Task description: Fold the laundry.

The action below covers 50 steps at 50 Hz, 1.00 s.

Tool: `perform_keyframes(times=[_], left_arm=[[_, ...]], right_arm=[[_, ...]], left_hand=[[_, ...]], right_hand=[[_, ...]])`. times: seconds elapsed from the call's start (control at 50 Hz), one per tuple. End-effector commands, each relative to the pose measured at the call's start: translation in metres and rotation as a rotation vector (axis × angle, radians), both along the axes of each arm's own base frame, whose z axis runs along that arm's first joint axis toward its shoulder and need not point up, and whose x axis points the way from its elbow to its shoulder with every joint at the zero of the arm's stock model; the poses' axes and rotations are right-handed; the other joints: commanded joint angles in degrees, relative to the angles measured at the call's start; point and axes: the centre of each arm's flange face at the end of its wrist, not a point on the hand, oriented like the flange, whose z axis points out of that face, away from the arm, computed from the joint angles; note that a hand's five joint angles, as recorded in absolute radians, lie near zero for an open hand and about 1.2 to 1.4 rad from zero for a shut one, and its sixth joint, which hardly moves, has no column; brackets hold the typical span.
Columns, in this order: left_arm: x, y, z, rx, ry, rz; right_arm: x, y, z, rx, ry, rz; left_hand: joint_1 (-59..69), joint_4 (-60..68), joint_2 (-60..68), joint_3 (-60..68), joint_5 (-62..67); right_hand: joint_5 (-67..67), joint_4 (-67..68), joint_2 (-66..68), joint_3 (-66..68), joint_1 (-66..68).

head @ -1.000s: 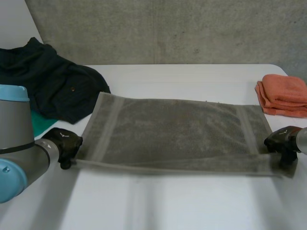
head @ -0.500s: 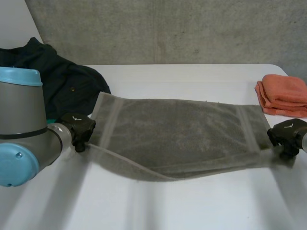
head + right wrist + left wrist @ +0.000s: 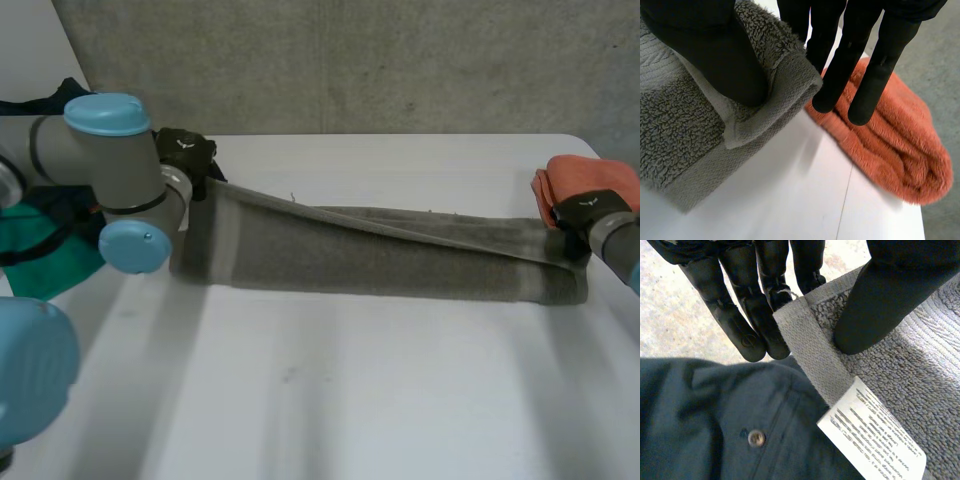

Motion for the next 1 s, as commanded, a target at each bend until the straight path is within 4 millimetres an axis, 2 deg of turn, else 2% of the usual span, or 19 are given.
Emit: perform_keyframes(times=[0.02,0.06,0.08,0.1,0.12,0.14,0.24,0.32,0.42,0.52,0.64,0.74,0.8,0.88,0.96,1.0], left_arm=[[-0.015,-0.016,-0.012,-0.079,-0.035,-0.014],[-0.016,-0.019,-0.014,-0.093,-0.034,-0.015],[-0.018,-0.020,-0.017,-0.095,-0.034,-0.018],[-0.019,-0.020,-0.019,-0.099,-0.038,-0.019],[-0.020,-0.019,-0.020,-0.100,-0.041,-0.019],[-0.022,-0.017,-0.020,-0.100,-0.042,-0.022],[-0.025,-0.008,-0.013,-0.102,-0.039,-0.010],[-0.020,-0.005,-0.001,-0.119,-0.022,0.000],[-0.019,-0.002,0.005,-0.149,0.009,-0.016],[-0.023,0.003,0.003,-0.157,0.023,-0.049],[-0.025,0.011,-0.001,-0.130,0.022,-0.053],[-0.020,0.015,0.003,-0.113,0.037,-0.042],[-0.019,0.016,0.008,-0.114,0.056,-0.039],[-0.017,0.018,0.015,-0.114,0.083,-0.034],[-0.016,0.021,0.020,-0.107,0.110,-0.033],[-0.016,0.024,0.022,-0.104,0.120,-0.034]], right_arm=[[0.018,-0.019,-0.006,-0.072,0.009,0.026],[0.021,-0.021,-0.005,-0.080,0.011,0.024],[0.021,-0.022,-0.005,-0.085,0.009,0.017],[0.021,-0.022,-0.001,-0.093,0.014,0.003],[0.020,-0.022,0.001,-0.096,0.016,-0.006],[0.020,-0.021,0.004,-0.100,0.017,-0.012],[0.018,-0.008,0.038,-0.115,-0.006,0.005],[0.022,0.013,0.049,-0.072,-0.017,0.098],[0.034,0.035,0.040,-0.013,-0.023,0.225],[0.046,0.033,0.013,-0.003,-0.008,0.270],[0.056,0.007,-0.016,-0.059,0.015,0.251],[0.062,-0.031,-0.018,-0.227,-0.024,0.183],[0.065,-0.059,-0.021,-0.369,-0.084,0.126],[0.064,-0.088,-0.028,-0.519,-0.075,0.063],[0.061,-0.100,-0.025,-0.579,-0.056,0.000],[0.061,-0.100,-0.023,-0.572,-0.065,-0.006]], left_hand=[[13.50,11.41,11.27,11.83,13.34],[4.84,2.75,2.61,3.17,4.68],[-7.21,-9.31,-9.45,-8.89,-7.38],[-39.64,-41.74,-41.88,-41.32,-39.80],[-54.95,-57.05,-57.19,-56.63,-55.12],[-56.50,-58.59,-58.73,-58.17,-56.66],[-56.50,-58.59,-58.73,-58.17,-56.66],[-56.50,-58.59,-58.73,-58.17,-56.66],[-56.50,-58.59,-58.73,-58.17,-56.66],[-56.50,-58.59,-58.73,-58.17,-56.66],[-56.50,-58.59,-58.73,-58.17,-56.66],[-56.50,-58.59,-58.73,-58.17,-56.66],[-56.50,-58.59,-58.73,-58.17,-56.66],[-56.50,-58.59,-58.73,-58.17,-56.66],[-56.50,-58.59,-58.73,-58.17,-56.66],[-56.50,-58.59,-58.73,-58.17,-56.66]], right_hand=[[5.22,2.78,3.90,3.33,6.66],[-10.67,-13.11,-12.00,-12.57,-9.23],[-25.43,-27.87,-26.76,-27.33,-23.99],[-43.40,-45.84,-44.72,-45.29,-41.96],[-45.74,-48.18,-47.07,-47.64,-44.30],[-47.76,-50.21,-49.09,-49.66,-46.32],[-53.66,-56.10,-54.98,-55.56,-52.22],[-55.52,-57.96,-56.84,-57.42,-54.08],[-55.52,-57.96,-56.85,-57.42,-54.08],[-55.19,-57.63,-56.51,-57.08,-53.75],[-53.68,-56.12,-55.00,-55.57,-52.24],[-48.13,-50.57,-49.45,-50.02,-46.69],[-47.78,-50.22,-49.11,-49.68,-46.34],[-48.79,-51.23,-50.11,-50.69,-47.35],[-49.47,-51.91,-50.79,-51.36,-48.03],[-49.63,-52.08,-50.96,-51.53,-48.19]])
